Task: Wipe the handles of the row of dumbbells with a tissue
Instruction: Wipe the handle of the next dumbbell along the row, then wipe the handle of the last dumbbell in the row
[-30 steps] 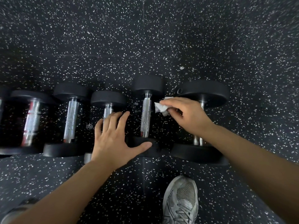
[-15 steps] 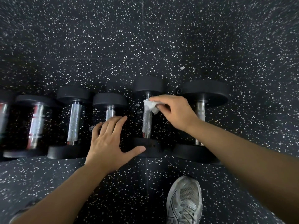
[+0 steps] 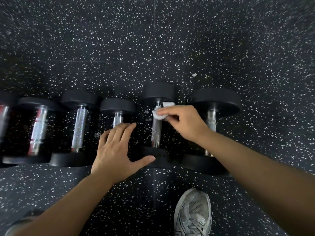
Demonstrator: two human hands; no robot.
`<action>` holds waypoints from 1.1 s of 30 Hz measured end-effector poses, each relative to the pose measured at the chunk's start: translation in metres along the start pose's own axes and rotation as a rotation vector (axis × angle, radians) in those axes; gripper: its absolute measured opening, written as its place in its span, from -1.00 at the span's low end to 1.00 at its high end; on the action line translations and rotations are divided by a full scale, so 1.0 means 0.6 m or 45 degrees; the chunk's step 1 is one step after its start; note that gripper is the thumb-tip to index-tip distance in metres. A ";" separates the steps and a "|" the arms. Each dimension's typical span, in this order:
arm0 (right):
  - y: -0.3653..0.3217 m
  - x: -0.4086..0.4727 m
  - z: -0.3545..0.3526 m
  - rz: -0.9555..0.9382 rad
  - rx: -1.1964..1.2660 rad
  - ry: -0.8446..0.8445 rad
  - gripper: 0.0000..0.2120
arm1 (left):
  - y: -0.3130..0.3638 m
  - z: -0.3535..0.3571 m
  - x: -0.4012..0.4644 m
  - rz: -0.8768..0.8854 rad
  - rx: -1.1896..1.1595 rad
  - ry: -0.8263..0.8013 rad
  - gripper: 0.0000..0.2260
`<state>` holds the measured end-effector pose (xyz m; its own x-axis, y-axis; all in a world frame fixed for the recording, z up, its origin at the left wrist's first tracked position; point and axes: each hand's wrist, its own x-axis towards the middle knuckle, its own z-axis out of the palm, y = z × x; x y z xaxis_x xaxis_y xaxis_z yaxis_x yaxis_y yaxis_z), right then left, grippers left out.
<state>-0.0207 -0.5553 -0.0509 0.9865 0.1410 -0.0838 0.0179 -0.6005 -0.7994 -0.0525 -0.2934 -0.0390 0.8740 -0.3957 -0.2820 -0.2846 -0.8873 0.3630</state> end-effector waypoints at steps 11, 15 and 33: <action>-0.033 -0.039 -0.035 0.350 0.626 -0.389 -0.59 | 0.016 -0.019 -0.004 0.036 -0.134 0.020 -0.07; -0.047 -0.072 -0.079 0.418 0.761 -0.269 -0.52 | 0.052 -0.040 0.000 0.098 -0.167 0.071 -0.08; 0.059 -0.187 -0.153 0.487 -0.144 0.358 -0.85 | 0.190 0.020 0.036 0.265 -0.167 -0.033 -0.01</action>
<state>-0.1157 -0.6645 -0.0152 0.9314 -0.3152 -0.1822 -0.3520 -0.6517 -0.6718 -0.0708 -0.4057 -0.0141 0.7911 -0.5740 -0.2114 -0.4022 -0.7485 0.5272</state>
